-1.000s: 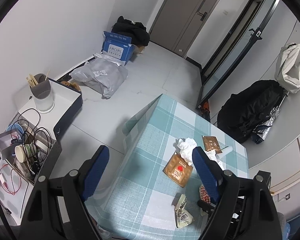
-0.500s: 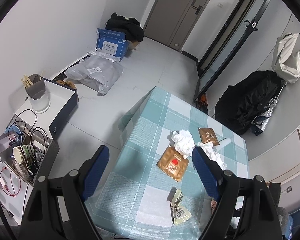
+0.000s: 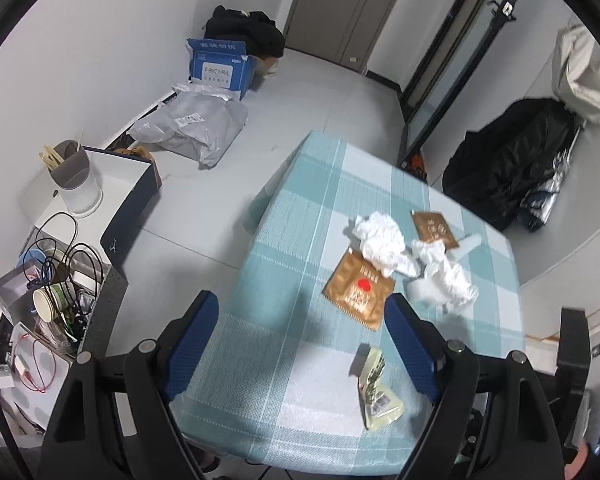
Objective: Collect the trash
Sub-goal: 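Grasp the red-and-white ketchup packet with the right gripper, then grasp the small green wrapper with the left gripper while the right lifts the ketchup packet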
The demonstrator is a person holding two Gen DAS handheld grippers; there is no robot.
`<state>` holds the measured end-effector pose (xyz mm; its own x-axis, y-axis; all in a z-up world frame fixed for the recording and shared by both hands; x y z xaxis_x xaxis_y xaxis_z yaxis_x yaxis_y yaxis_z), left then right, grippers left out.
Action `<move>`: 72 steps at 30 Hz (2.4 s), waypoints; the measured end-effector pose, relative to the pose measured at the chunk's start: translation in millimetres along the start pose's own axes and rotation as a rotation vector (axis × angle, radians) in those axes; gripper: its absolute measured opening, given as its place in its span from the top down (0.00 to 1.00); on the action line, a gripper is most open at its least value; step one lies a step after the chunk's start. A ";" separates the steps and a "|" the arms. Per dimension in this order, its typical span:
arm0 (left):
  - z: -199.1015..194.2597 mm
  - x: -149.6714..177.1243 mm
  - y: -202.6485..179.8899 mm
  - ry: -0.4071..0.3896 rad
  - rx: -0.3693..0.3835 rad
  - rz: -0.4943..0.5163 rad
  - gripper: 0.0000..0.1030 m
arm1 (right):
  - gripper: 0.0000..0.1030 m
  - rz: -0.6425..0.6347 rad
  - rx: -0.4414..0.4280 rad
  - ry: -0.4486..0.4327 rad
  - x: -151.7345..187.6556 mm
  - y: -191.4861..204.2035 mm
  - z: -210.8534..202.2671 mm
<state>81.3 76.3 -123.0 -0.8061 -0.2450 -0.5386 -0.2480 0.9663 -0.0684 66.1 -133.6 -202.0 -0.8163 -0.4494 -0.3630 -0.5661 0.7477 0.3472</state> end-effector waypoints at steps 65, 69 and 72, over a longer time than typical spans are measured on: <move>12.4 42.6 -54.7 0.045 -0.035 0.298 0.89 | 0.80 0.002 0.047 -0.164 1.2 -23.3 -10.1; 6.2 41.6 -55.3 0.027 -0.020 0.305 0.89 | 0.80 0.057 0.001 -0.185 4.3 -27.2 -17.0; 1.4 38.5 -54.4 0.007 -0.011 0.296 0.89 | 0.80 0.089 -0.035 -0.202 7.0 -30.0 -23.9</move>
<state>64.5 14.4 -141.2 -0.8479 0.0471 -0.5281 -0.0071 0.9949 0.1002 74.6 -170.9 -194.3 -0.8255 -0.2724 -0.4944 -0.4991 0.7613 0.4140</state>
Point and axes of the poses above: each gripper's, at about its wrist camera, not at the fingertips, and z roughly the way its jaws point, y to its left, x to its underside, the point moved 7 cm from there along z, roughly the way its jaws point, and after that the axes turned 14 degrees about -x, right-handed, at the moved point
